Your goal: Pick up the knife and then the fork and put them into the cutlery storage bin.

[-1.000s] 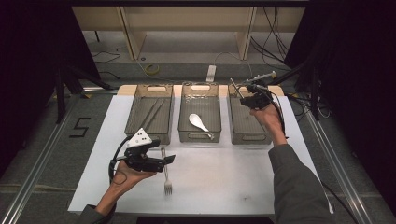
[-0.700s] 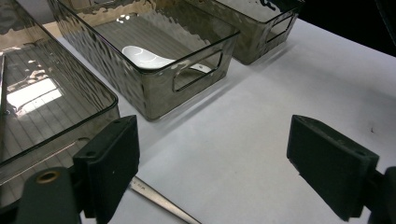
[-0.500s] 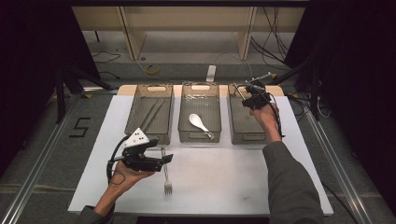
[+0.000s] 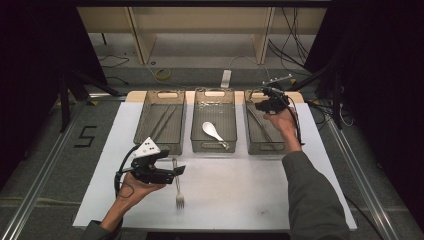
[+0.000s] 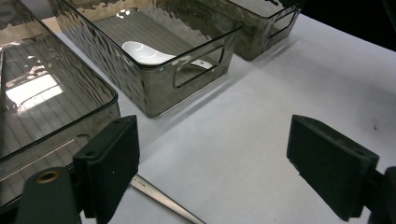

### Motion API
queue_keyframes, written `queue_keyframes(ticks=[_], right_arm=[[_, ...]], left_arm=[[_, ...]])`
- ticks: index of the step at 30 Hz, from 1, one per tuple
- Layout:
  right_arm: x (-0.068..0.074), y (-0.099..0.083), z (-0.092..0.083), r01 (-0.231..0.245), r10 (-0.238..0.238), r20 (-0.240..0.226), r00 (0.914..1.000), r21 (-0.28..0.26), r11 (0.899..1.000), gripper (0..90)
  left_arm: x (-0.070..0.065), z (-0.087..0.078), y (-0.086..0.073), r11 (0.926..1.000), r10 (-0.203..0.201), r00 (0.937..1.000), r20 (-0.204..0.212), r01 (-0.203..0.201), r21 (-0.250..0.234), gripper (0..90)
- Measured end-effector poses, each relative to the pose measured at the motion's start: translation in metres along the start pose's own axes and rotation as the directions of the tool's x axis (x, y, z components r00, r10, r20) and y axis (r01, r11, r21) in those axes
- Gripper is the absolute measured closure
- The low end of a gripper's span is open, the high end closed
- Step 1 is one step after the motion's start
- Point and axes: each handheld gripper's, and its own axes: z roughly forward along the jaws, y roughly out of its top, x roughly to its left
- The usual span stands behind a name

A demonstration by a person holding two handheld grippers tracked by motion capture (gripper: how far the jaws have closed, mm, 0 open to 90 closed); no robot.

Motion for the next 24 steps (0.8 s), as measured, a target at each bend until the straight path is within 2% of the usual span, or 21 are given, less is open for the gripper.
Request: queue_keyframes(ticks=[4, 8, 11, 12, 14, 15, 18, 20, 22, 24], right_arm=[[0.006, -0.003, -0.017, 0.031, -0.031, -0.042, 0.9986, -0.018, 0.999, 54.8], [0.016, -0.013, -0.04, 0.065, -0.069, -0.099, 0.9926, -0.048, 0.997, 44.5], [0.025, -0.029, -0.058, 0.075, -0.09, -0.15, 0.9846, -0.105, 0.992, 43.0], [0.029, -0.035, -0.064, 0.076, -0.097, -0.176, 0.9796, -0.124, 0.989, 42.9], [0.037, -0.048, -0.074, 0.091, -0.12, -0.209, 0.9705, -0.143, 0.986, 41.3], [0.042, -0.055, -0.077, 0.1, -0.13, -0.221, 0.9666, -0.145, 0.984, 40.8], [0.053, -0.075, -0.087, 0.125, -0.161, -0.25, 0.9548, -0.157, 0.98, 38.0], [0.056, -0.09, -0.093, 0.129, -0.175, -0.266, 0.9481, -0.181, 0.975, 37.3], [0.056, -0.105, -0.099, 0.109, -0.165, -0.292, 0.942, -0.201, 0.974, 36.7], [0.056, -0.118, -0.104, 0.097, -0.16, -0.307, 0.9381, -0.213, 0.972, 35.5]], left_arm=[[0.001, 0.001, 0.0, 0.9999, -0.004, 1.0, -0.002, 0.004, 0.012, 16.9], [0.003, 0.002, 0.001, 0.9998, -0.01, 0.9999, -0.008, 0.01, 0.019, 16.9], [0.007, 0.002, 0.001, 0.9999, -0.005, 0.9983, -0.058, 0.006, 0.012, 17.8], [0.009, 0.002, 0.002, 1.0, -0.001, 0.9975, -0.07, 0.002, 0.005, 18.8], [0.013, 0.004, 0.003, 0.9997, -0.026, 0.9976, -0.064, 0.026, 0.0, 21.8], [0.015, 0.006, 0.003, 0.9993, -0.037, 0.9972, -0.065, 0.037, 0.003, 24.4], [0.018, 0.012, 0.003, 0.999, -0.02, 0.9976, -0.066, 0.022, 0.039, 32.9], [0.017, 0.015, 0.003, 0.9981, -0.009, 0.9974, -0.071, 0.014, 0.06, 44.9], [0.018, 0.021, 0.003, 0.996, 0.002, 0.9974, -0.072, 0.005, 0.089, 56.9], [0.02, 0.027, 0.004, 0.9908, 0.031, 0.9965, -0.077, -0.021, 0.134, 67.7]])
